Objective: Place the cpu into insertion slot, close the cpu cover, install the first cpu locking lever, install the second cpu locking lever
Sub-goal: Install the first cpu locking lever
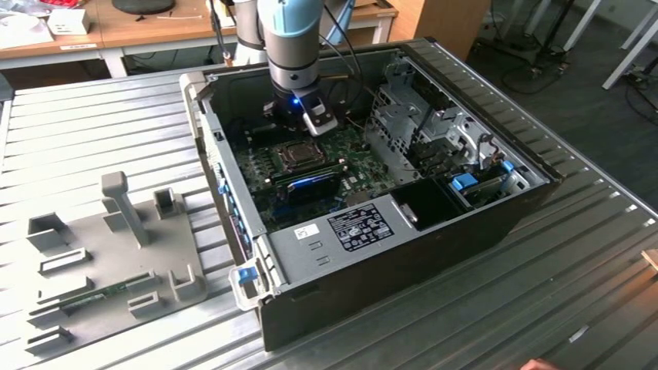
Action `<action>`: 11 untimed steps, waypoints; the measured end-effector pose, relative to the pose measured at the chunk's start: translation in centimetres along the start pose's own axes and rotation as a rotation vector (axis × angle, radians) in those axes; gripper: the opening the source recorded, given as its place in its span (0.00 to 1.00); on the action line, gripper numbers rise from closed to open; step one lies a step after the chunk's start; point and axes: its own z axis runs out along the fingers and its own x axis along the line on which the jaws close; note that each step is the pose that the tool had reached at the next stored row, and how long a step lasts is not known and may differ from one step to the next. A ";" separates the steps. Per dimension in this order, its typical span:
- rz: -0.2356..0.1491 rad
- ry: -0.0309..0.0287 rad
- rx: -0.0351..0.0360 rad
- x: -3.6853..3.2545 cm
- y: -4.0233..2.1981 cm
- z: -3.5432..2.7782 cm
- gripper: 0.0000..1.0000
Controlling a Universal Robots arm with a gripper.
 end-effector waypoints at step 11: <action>0.000 0.0001 0.0000 -0.10 -0.28 -0.03 0.10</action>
